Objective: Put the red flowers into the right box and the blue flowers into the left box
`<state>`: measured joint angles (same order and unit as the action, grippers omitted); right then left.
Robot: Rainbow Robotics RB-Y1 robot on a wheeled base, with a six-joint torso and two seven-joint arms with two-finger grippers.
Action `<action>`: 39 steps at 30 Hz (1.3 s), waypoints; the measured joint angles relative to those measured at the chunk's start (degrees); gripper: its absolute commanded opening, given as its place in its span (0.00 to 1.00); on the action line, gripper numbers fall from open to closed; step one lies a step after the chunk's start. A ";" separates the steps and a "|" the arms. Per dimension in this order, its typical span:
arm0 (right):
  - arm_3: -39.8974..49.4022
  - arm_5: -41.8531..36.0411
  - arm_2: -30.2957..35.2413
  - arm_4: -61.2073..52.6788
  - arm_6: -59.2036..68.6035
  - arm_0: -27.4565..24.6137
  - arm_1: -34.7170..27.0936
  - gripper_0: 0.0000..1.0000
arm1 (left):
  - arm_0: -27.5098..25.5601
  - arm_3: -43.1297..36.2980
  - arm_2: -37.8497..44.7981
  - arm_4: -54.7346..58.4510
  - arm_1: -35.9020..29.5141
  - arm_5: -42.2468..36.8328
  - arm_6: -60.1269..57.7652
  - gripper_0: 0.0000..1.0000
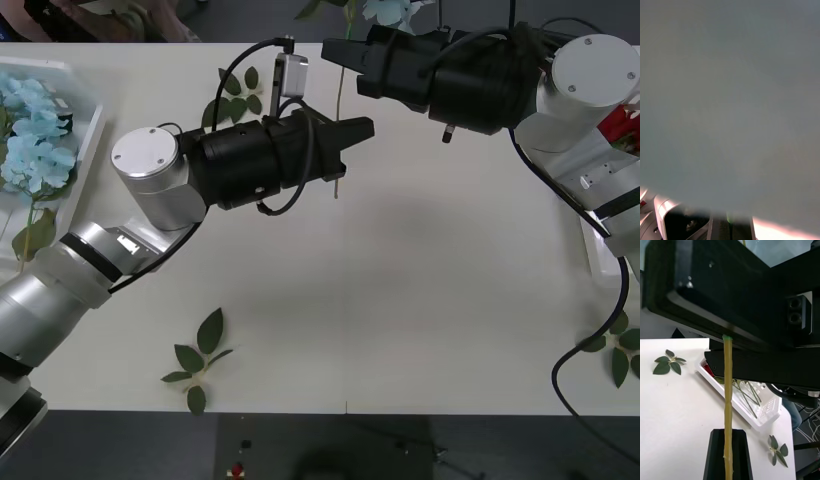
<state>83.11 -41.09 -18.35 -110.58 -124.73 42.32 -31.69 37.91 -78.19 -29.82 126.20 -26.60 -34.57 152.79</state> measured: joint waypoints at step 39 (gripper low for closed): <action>1.64 -20.45 -3.00 -9.46 -25.85 -3.54 -18.16 0.81 | -4.77 12.05 -6.95 -22.92 -68.58 -14.56 -0.50 0.00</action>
<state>84.75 -61.54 -21.36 -120.05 -150.58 38.79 -49.85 33.14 -66.14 -36.76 103.28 -95.18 -49.13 152.29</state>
